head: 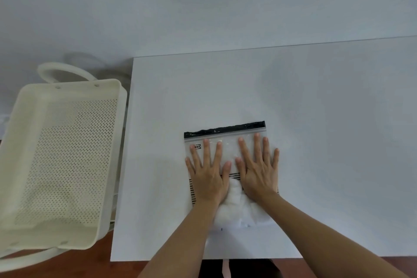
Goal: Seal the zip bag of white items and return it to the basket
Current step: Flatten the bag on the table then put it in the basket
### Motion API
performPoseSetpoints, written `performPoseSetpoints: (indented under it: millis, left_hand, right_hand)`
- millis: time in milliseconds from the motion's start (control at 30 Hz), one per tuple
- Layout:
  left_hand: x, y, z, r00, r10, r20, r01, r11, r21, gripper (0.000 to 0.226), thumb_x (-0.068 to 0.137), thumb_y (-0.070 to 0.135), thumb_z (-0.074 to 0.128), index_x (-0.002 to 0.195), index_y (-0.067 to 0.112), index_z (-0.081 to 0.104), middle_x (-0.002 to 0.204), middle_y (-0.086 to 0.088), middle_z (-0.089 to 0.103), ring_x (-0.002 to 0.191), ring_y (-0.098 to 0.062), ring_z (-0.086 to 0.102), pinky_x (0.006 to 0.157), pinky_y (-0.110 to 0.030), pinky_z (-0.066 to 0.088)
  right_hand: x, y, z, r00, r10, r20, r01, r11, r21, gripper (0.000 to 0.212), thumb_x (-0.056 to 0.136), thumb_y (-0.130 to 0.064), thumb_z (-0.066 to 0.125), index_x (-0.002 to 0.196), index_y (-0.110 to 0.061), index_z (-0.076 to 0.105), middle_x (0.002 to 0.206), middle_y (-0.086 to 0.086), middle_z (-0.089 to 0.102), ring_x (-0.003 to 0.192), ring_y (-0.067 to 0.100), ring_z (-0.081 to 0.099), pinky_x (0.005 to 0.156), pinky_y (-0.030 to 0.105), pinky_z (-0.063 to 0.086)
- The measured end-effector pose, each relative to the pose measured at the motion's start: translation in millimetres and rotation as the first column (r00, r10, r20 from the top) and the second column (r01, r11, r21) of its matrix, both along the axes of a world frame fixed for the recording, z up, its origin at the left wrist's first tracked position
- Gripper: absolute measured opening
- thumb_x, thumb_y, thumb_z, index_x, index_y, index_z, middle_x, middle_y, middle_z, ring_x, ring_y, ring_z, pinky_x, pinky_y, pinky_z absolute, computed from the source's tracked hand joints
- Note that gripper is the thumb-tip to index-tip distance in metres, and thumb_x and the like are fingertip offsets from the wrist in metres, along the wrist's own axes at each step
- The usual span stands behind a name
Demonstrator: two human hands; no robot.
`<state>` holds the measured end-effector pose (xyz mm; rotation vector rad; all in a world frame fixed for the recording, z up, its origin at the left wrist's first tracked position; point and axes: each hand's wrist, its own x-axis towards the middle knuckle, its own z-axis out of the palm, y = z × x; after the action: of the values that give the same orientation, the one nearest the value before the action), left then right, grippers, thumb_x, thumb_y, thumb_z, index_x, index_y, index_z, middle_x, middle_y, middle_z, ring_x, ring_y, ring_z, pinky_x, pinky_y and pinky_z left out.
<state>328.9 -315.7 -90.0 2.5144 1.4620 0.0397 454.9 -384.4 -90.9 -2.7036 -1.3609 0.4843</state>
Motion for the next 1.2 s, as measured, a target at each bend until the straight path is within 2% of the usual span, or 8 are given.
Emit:
performPoseSetpoints:
  millis: [267,467,567,667,800,900,1000,1200]
  left_hand:
    - [0.4,0.4,0.1,1.0,0.0,0.003,0.0,1.0,0.012,0.061,0.094,0.055,0.04,0.15,0.031,0.033,0.161,-0.006,0.022,0.148,-0.044,0.012,0.117,-0.062,0.015]
    - [-5.8,6.5,5.6,0.997,-0.053,-0.061,0.041,0.98,-0.193,0.065,0.097,0.058,0.026,0.153,0.036,0.002,0.162,0.001,-0.016,0.148,-0.035,-0.02,0.119,-0.056,-0.008]
    - [-15.7,10.7,18.0,0.997,-0.07,-0.014,0.064,0.964,-0.26,0.061,0.101,0.051,0.024,0.154,0.034,-0.001,0.158,-0.001,-0.027,0.148,-0.032,-0.023,0.12,-0.055,-0.006]
    - [-34.9,1.6,32.4,0.989,0.07,0.128,-0.042,0.977,-0.209,0.054,0.102,0.033,0.04,0.153,0.03,0.023,0.163,-0.013,-0.01,0.151,-0.034,-0.007,0.12,-0.051,0.011]
    - [-48.0,-21.2,44.3,0.882,0.366,0.297,-0.266,0.907,-0.327,0.042,0.095,0.006,0.051,0.133,0.024,0.059,0.157,-0.018,0.018,0.139,-0.032,0.032,0.113,-0.033,0.031]
    - [-53.3,-29.1,48.1,0.781,0.503,0.37,-0.326,0.834,-0.445,0.039,0.09,-0.008,0.05,0.117,0.012,0.071,0.138,-0.019,0.04,0.124,-0.028,0.047,0.106,-0.019,0.033]
    - [-60.8,-28.9,53.0,0.751,0.534,0.389,-0.29,0.796,-0.532,0.037,0.088,-0.009,0.051,0.113,0.008,0.073,0.123,-0.015,0.064,0.115,-0.024,0.06,0.103,-0.021,0.042]
    - [-87.0,-21.6,72.6,0.688,0.481,0.544,-0.224,0.853,-0.471,0.03,0.086,-0.007,0.056,0.109,0.007,0.069,0.111,-0.007,0.07,0.106,-0.018,0.064,0.096,-0.032,0.052]
  right_hand:
    - [-0.8,-1.1,-2.6,1.0,-0.014,0.015,0.014,0.999,0.037,0.06,0.097,-0.056,0.011,0.151,-0.042,-0.01,0.163,0.003,-0.015,0.15,0.023,-0.016,0.12,0.053,-0.007]
    - [2.5,-1.7,1.0,0.999,0.011,-0.053,-0.011,1.0,0.005,0.059,0.097,-0.057,0.009,0.15,-0.042,-0.013,0.161,0.001,-0.022,0.148,0.022,-0.021,0.119,0.052,-0.012]
    - [9.4,-6.0,11.7,0.984,0.077,-0.159,-0.07,0.996,0.054,0.06,0.097,-0.056,0.015,0.152,-0.04,-0.006,0.159,0.002,-0.026,0.148,0.022,-0.022,0.117,0.048,-0.015]
    - [15.6,-20.6,26.2,0.97,-0.013,-0.242,0.066,0.975,0.212,0.053,0.101,-0.039,0.037,0.152,-0.028,0.025,0.163,0.014,-0.003,0.15,0.033,0.001,0.12,0.047,0.009]
    - [12.8,-45.9,35.3,0.936,-0.17,-0.307,0.264,0.919,0.294,0.043,0.092,-0.002,0.053,0.133,-0.013,0.053,0.148,0.02,0.032,0.121,0.037,0.046,0.105,0.047,0.041]
    - [8.8,-53.9,41.9,0.891,-0.163,-0.424,0.278,0.934,0.223,0.053,0.085,0.008,0.053,0.132,-0.016,0.053,0.138,0.016,0.037,0.109,0.033,0.054,0.097,0.038,0.048]
    - [12.9,-52.9,48.5,0.851,-0.201,-0.486,0.309,0.939,0.152,0.054,0.081,0.008,0.054,0.128,-0.018,0.058,0.113,0.015,0.058,0.091,0.022,0.055,0.088,0.027,0.043]
    - [18.0,-51.1,62.7,0.812,-0.197,-0.55,0.338,0.926,0.166,0.031,0.082,-0.003,0.066,0.11,-0.015,0.071,0.082,0.002,0.07,0.077,0.019,0.065,0.08,0.026,0.045]
